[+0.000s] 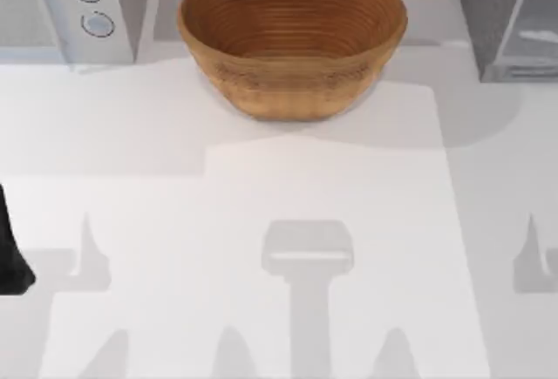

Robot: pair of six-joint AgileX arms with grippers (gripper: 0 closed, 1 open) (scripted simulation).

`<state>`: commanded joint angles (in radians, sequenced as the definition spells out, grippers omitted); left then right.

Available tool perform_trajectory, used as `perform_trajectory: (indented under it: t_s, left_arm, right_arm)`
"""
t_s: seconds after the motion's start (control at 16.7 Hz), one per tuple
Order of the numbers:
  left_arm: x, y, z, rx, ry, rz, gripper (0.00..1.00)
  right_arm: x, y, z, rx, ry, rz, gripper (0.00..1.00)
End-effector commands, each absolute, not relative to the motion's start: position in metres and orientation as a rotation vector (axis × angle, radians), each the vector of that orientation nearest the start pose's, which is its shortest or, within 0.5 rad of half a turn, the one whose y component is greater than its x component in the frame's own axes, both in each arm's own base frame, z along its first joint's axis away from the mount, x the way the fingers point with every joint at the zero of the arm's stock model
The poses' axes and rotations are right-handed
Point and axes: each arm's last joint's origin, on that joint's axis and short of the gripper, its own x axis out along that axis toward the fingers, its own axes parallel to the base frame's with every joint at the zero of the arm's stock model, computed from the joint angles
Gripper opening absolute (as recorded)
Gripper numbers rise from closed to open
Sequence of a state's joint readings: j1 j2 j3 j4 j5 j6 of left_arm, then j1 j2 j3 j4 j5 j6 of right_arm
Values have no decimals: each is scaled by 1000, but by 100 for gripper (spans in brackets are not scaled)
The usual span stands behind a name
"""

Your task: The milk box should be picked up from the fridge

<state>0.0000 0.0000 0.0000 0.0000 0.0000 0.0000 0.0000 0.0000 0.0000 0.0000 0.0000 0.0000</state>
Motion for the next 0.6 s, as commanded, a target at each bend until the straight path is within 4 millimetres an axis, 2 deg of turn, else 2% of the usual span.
perform_trajectory:
  t_s: [0.36,0.6]
  left_arm:
    - [106,-1,160,0,0,0,100]
    - [106,-1,160,0,0,0,100]
  right_arm:
    - [111,-4,168,-6,-20,-1,100]
    - [129,-14,180,-19,-47,-8,100]
